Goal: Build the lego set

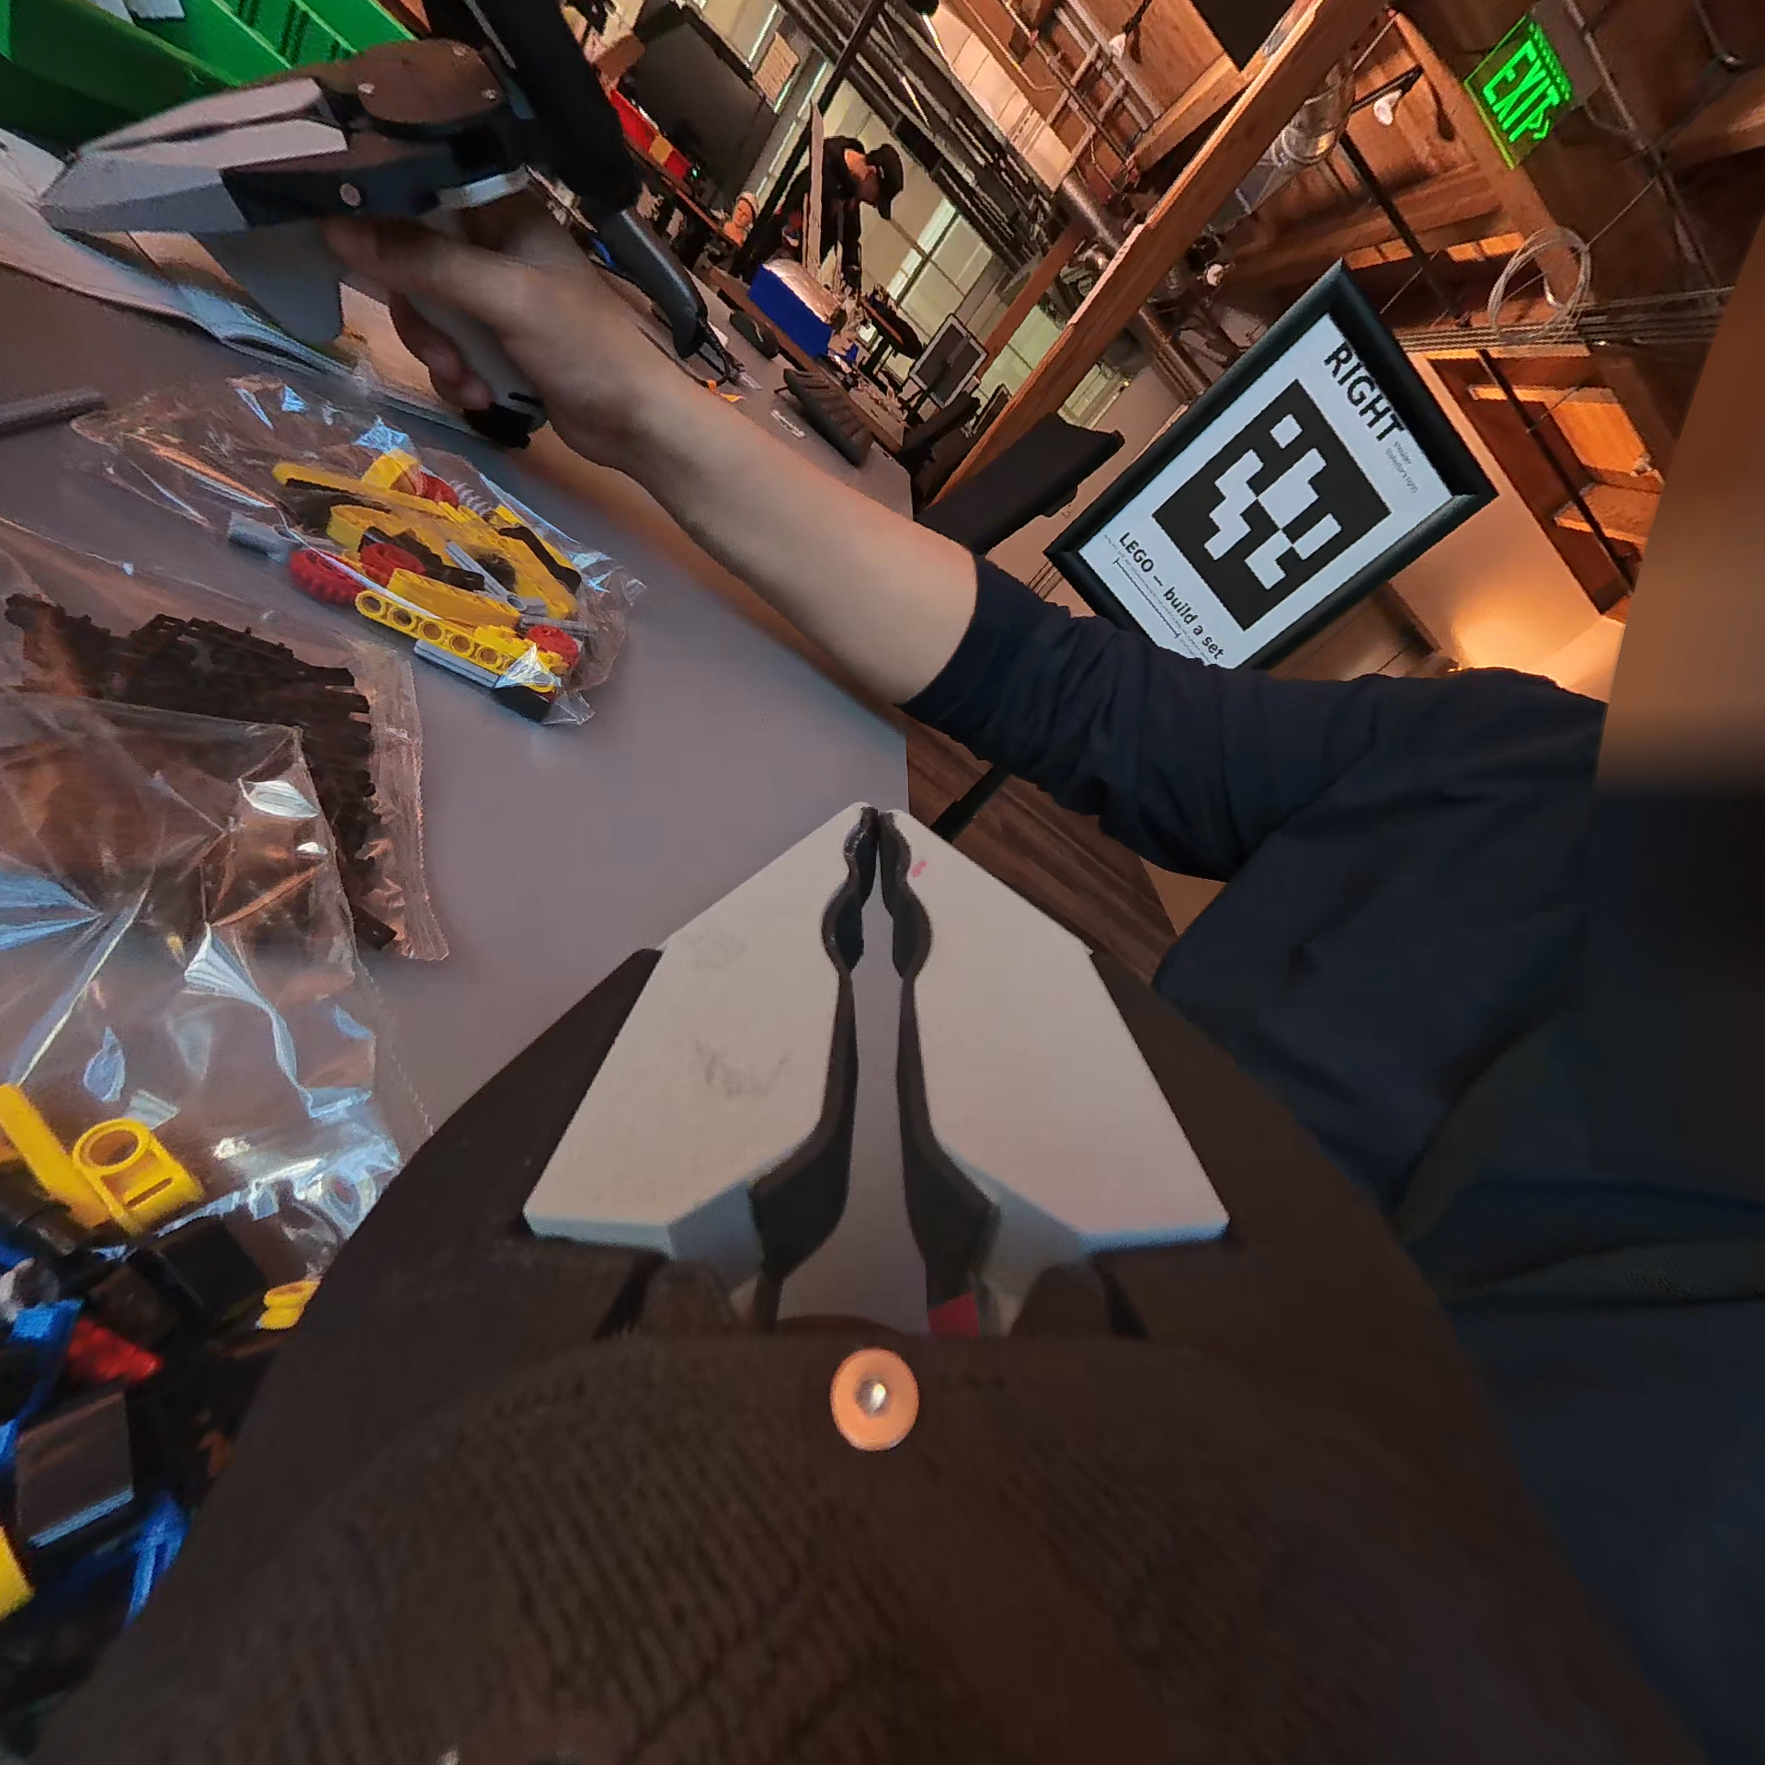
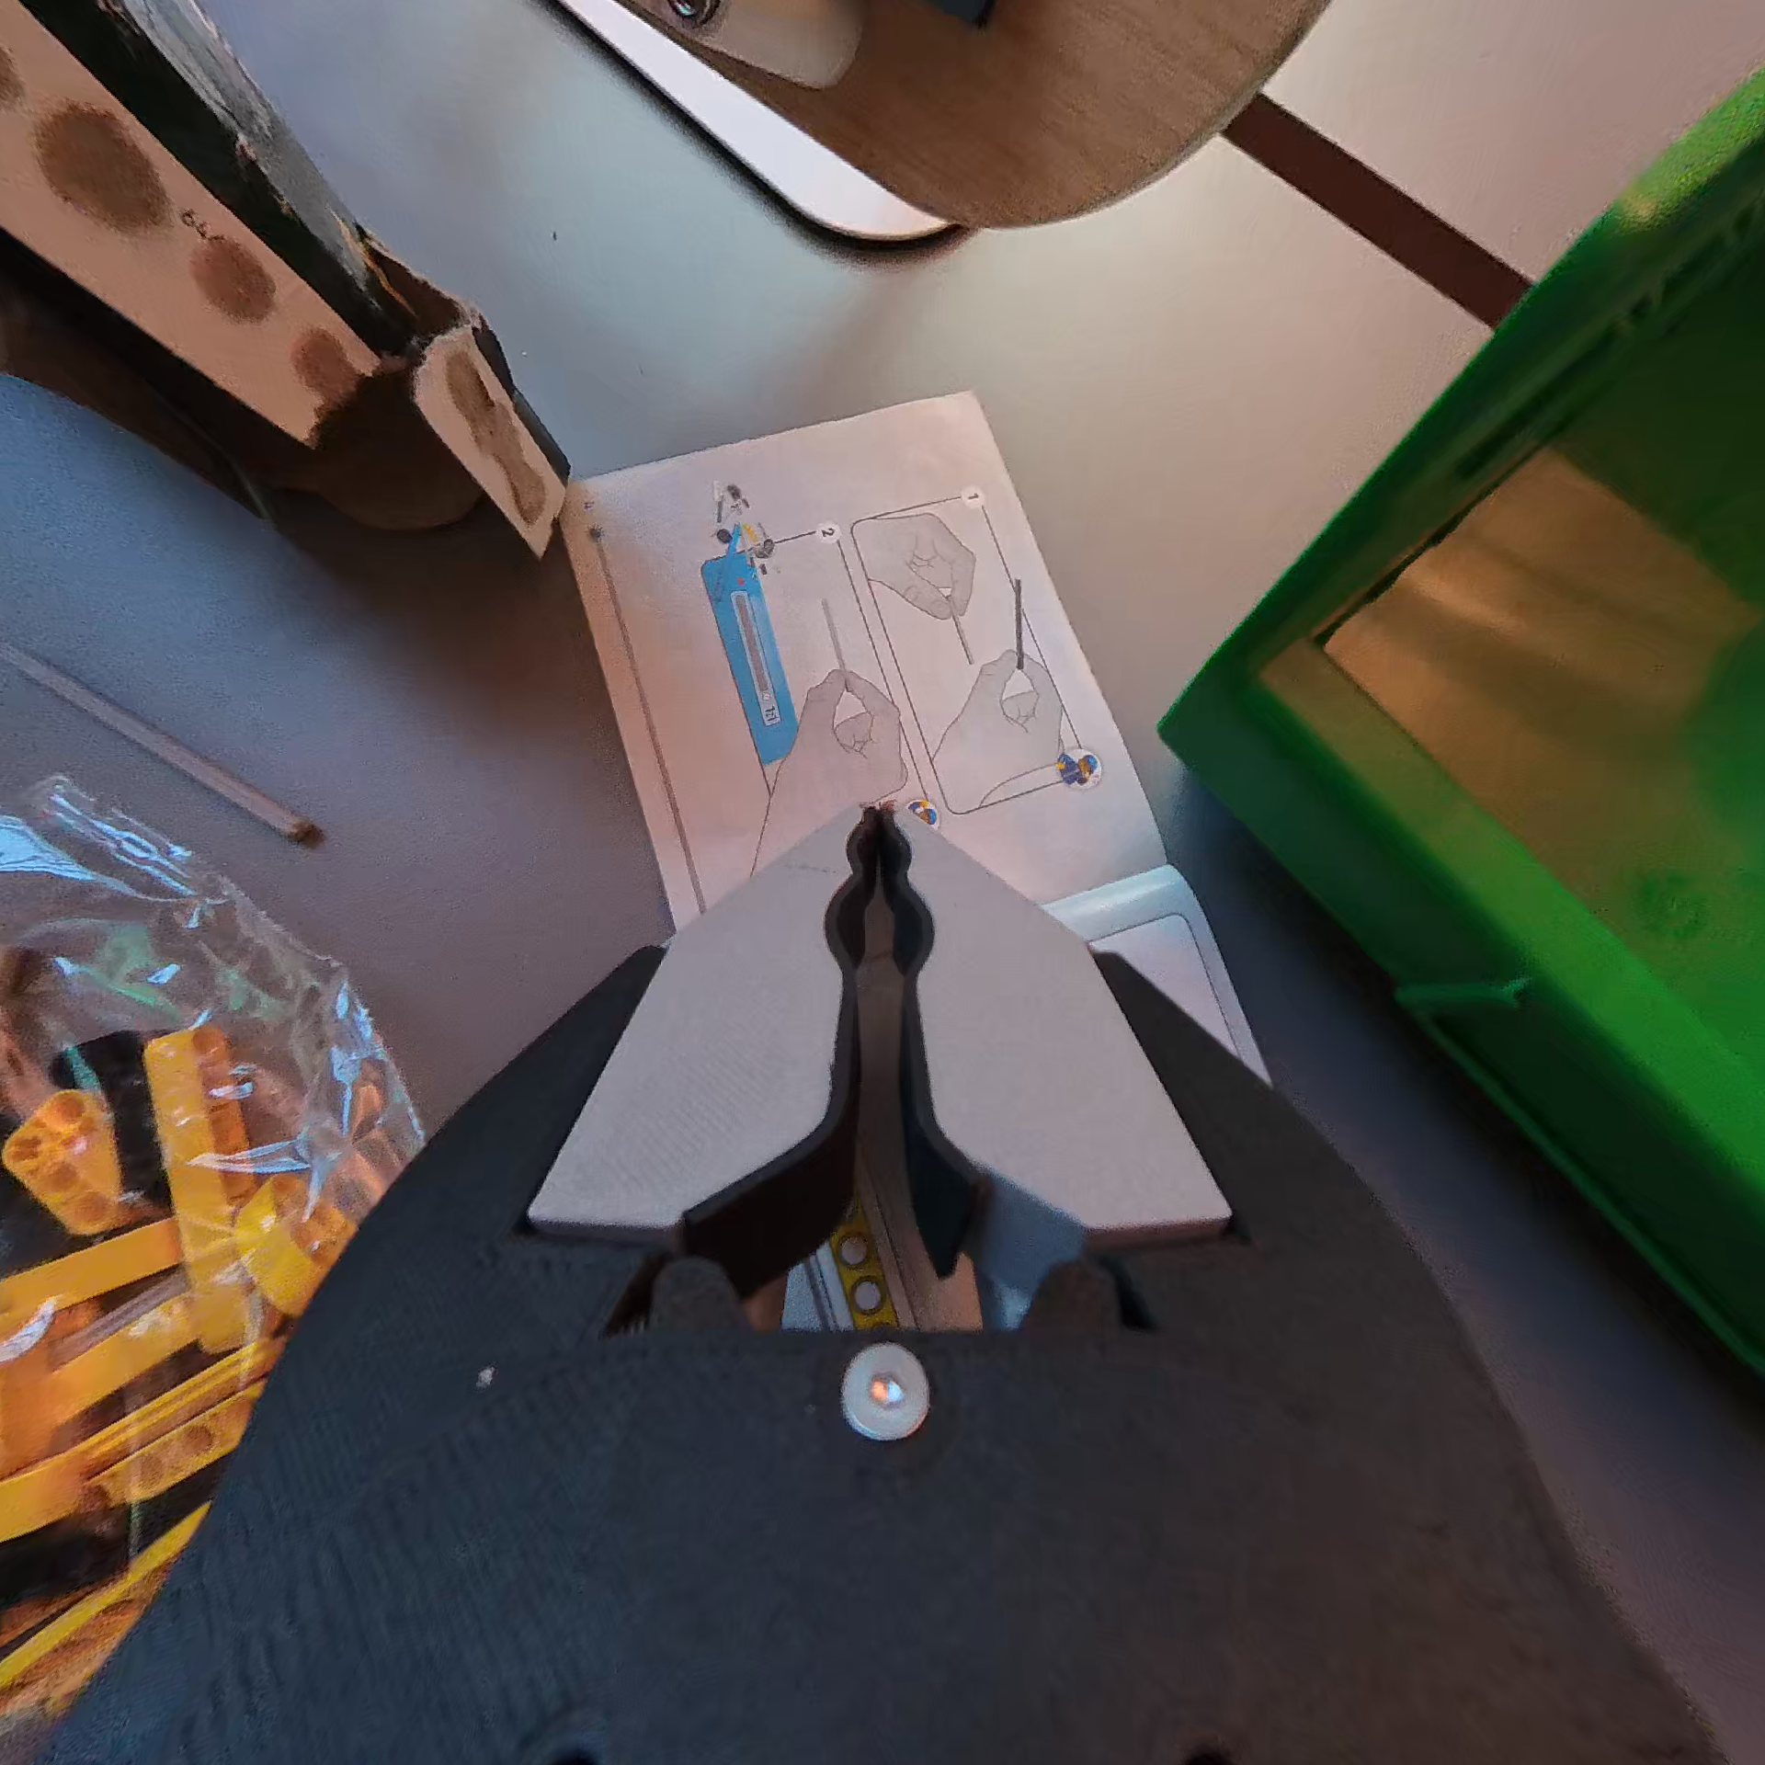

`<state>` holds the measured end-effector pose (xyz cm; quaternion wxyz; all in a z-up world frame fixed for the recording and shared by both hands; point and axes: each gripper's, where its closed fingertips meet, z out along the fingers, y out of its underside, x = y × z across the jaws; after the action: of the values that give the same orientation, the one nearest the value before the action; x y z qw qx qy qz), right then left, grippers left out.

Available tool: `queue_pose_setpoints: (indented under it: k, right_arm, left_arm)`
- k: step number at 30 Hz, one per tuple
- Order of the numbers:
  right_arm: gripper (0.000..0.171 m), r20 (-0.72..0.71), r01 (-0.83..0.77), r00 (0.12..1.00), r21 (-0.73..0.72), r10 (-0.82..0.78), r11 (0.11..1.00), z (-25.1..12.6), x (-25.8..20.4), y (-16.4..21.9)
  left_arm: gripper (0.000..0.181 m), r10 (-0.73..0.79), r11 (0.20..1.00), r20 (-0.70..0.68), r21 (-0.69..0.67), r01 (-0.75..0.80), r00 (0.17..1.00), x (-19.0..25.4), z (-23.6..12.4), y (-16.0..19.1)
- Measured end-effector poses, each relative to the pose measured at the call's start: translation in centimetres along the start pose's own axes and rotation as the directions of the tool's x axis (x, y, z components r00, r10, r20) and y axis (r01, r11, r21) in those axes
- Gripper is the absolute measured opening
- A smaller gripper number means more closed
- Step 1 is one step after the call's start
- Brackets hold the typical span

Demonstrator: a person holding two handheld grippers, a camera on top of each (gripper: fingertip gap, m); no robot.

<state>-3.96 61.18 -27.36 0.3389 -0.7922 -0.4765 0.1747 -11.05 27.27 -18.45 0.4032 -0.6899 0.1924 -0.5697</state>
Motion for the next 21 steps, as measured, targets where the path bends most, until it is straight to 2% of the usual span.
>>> queue_pose_setpoints:
  k: [3,6,12,15,21]
  right_arm:
    - [0.002,0.007,-0.048,0.999,-0.009,0.048,0.999,-0.8,0.4,0.1]
    - [0.023,0.071,-0.095,0.993,0.000,0.095,0.995,-3.1,-0.3,0.6]
    - [0.052,0.033,-0.037,0.999,-0.012,0.038,0.999,-6.2,-1.3,3.4]
    - [0.054,-0.054,0.032,0.998,-0.075,-0.036,0.997,-5.5,-0.5,5.1]
    - [0.048,-0.221,0.166,0.955,-0.143,-0.195,0.976,-6.3,2.5,4.9]
  left_arm:
    - [0.000,-0.006,1.000,-0.008,0.009,0.006,1.000,0.0,-0.1,-0.1]
    - [0.000,-0.011,1.000,-0.021,0.017,0.011,1.000,0.1,-0.2,-0.2]
    - [0.000,-0.028,1.000,-0.045,0.008,0.029,0.999,0.3,-0.1,-0.1]
    - [0.000,-0.033,0.999,-0.043,0.002,0.033,0.999,0.2,0.0,-0.1]
    - [0.000,-0.025,0.999,-0.031,0.019,0.025,0.999,0.1,-0.2,-0.3]
